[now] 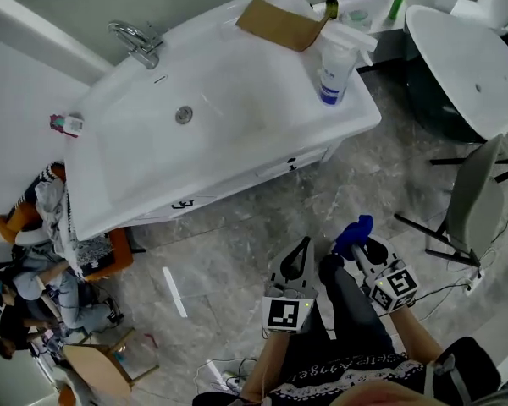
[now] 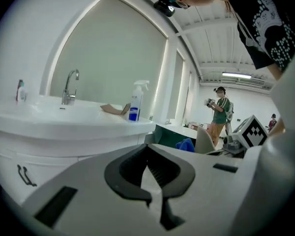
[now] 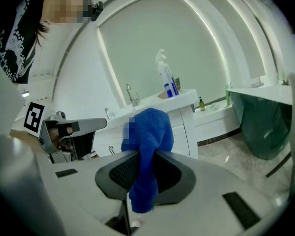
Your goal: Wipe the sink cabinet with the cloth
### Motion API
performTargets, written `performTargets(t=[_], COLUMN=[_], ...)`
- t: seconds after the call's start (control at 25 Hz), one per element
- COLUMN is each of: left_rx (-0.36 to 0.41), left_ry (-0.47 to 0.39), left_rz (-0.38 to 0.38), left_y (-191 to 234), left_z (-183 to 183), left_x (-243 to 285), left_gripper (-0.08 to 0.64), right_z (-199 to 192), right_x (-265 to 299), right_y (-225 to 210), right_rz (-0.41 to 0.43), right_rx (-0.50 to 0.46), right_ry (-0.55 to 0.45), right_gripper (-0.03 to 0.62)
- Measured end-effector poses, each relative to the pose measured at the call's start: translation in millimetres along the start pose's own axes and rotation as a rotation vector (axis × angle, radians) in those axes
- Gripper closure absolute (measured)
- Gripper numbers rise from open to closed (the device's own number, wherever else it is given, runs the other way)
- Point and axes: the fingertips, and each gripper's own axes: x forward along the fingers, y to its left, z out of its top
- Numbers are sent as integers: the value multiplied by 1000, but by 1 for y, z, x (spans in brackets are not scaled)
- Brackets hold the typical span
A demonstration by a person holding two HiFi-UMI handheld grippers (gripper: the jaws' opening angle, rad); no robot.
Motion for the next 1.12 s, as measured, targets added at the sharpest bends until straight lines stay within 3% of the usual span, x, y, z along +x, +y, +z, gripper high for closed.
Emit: performTargets(t=[0.24, 0.44, 0.6, 0.8, 1.12], left_rx=[-19, 30, -2, 19, 48], left_ry=[-9, -118, -168, -165, -176], left_rz=[52, 73, 176, 289, 391], left_y=[-41, -50, -36, -11, 34], left_z=[101, 155, 157, 144, 141], left_x=[-59, -93, -131, -183, -223], left_gripper=[555, 555, 555, 555, 555], right_z=[105, 135, 137, 138, 135], right_x=[-71, -95, -118, -143, -157], right_y=[38, 50, 57, 63, 68], right_rz=[55, 94, 138, 100, 62], right_rx=[-53, -97, -93, -70, -92], right_ry=[-56, -99, -107, -103, -118], right_gripper=[512, 512, 512, 512, 512])
